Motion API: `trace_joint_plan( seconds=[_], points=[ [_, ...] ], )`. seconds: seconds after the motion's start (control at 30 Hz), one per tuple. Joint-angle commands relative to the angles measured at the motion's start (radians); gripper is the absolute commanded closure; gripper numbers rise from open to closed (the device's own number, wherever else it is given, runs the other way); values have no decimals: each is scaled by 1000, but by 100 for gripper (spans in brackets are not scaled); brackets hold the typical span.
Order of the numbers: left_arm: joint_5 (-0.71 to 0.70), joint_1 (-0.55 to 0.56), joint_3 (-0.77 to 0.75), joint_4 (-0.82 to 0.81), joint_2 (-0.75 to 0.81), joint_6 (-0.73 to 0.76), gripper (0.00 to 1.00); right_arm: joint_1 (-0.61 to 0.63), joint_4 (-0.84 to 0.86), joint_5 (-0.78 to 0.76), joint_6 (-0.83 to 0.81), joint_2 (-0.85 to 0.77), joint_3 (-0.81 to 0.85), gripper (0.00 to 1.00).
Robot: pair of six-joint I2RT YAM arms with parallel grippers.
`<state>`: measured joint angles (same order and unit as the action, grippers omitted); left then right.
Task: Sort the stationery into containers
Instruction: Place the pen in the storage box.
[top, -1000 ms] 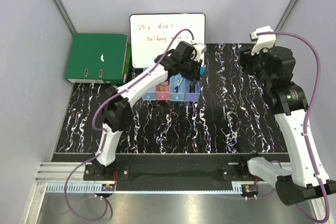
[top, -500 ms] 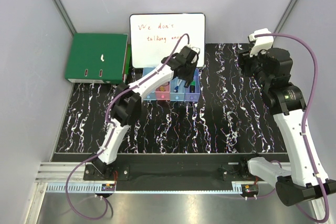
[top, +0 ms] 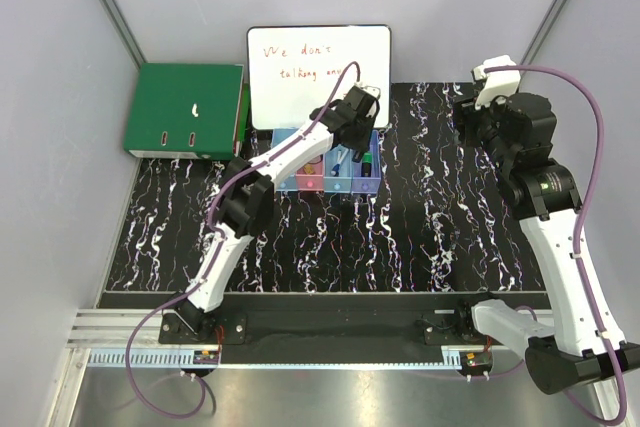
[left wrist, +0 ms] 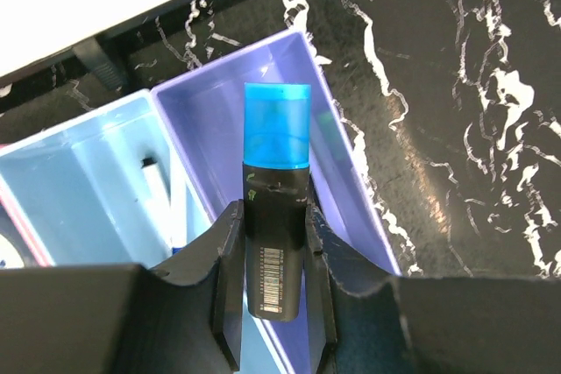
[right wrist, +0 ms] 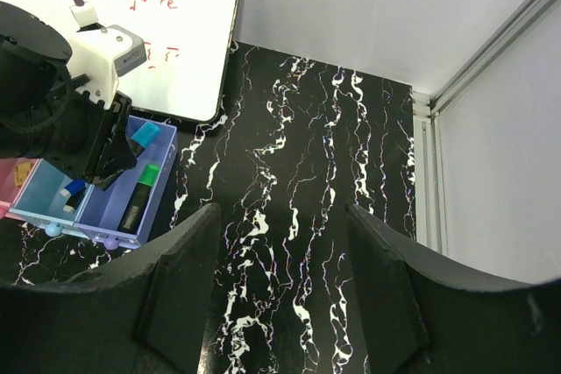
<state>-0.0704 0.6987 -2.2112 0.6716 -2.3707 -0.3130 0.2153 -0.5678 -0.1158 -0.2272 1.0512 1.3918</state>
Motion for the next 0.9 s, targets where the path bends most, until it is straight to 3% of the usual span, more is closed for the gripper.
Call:
trace_joint_plan(
  seconds=[0.0,0.17,0.2,0.27,0.37,0.87],
  points=[
    [41,-1,-45,-55,-13,-24,100,-5,45,-15,0,-30,-13,33],
    [29,1,-39,-56,-21,-12,100,-5,45,-15,2,-34,-13,33],
    [26,1,-35,-58,-21,-8,96,-5,46,-15,0,-33,-13,33],
    [18,-1,-28,-58,-22,-5,75,-5,48,-15,0,-34,-11,33],
    [17,-1,-25,-58,-24,2,64,-5,48,-15,0,-36,-13,33],
    [57,-2,-27,-72,-5,9,55,-7,51,-16,0,-40,-22,32]
  ],
)
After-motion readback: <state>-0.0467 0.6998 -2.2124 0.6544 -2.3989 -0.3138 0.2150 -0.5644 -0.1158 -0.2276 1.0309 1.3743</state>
